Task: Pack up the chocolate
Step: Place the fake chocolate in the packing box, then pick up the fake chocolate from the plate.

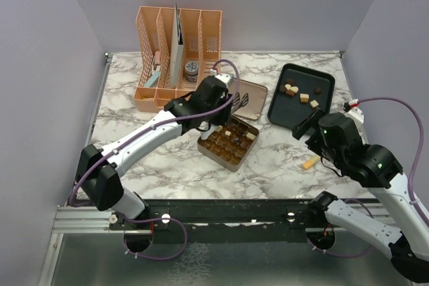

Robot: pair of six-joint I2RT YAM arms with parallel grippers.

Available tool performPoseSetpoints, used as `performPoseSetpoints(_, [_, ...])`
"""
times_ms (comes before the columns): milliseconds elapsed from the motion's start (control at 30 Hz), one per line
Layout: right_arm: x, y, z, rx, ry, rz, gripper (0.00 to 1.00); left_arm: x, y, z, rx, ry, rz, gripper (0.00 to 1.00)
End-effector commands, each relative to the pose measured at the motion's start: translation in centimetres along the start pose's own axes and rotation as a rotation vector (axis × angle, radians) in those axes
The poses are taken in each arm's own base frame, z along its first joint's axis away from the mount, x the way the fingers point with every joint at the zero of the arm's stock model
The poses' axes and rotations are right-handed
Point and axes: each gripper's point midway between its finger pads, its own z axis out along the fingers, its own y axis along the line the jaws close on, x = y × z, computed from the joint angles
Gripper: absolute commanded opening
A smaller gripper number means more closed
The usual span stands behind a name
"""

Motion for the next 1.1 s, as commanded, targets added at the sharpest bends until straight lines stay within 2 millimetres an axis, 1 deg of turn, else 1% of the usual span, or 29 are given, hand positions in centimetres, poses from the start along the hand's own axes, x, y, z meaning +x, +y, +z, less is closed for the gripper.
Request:
performPoseSetpoints(0, [-2.4, 1.6, -0.8, -0.12, -0.113, -0.011, 0.94, -3.9, -3.3, 2.8, 0.075, -0.167, 0.121, 0.45])
performPoseSetpoints(167, [-3.7, 0.8, -2.5, -0.143, -0.17, -0.001, 0.95, -5.3, -6.4, 4.7, 0.126, -0.206, 0.175, 0.45])
performPoseSetpoints(300, [-4.5, 0.2, -3.9, -0.169, -0.201, 0.012, 0.95, -6.2, -8.3, 6.4, 0.149, -0.234, 0.238, 0.45])
performPoseSetpoints(467, [-4.7, -0.3, -5.0, -0.208, -0.214, 0.052, 0.95, -6.2, -11.1, 8.6, 0.192, -0.239, 0.264, 0.46])
performPoseSetpoints(633, [-5.2, -0.5, -6.0, -0.238, -0.236, 0.075, 0.95, -4.6, -14.8, 11.2, 0.279, -0.243, 0.325, 0.48])
performPoseSetpoints(767, [-5.8, -0.6, -6.5, -0.246, -0.259, 0.079, 0.95, -2.5, -17.3, 13.6, 0.338, -0.228, 0.412, 0.48])
performPoseSetpoints(933, [-6.2, 0.1, -7.1, -0.284, -0.266, 0.085, 0.95, -0.8, -18.2, 16.4, 0.36, -0.198, 0.472, 0.48])
performPoseSetpoints(1067, [-6.5, 0.5, -7.5, -0.306, -0.269, 0.098, 0.95, -0.7, -18.6, 17.8, 0.36, -0.196, 0.512, 0.48])
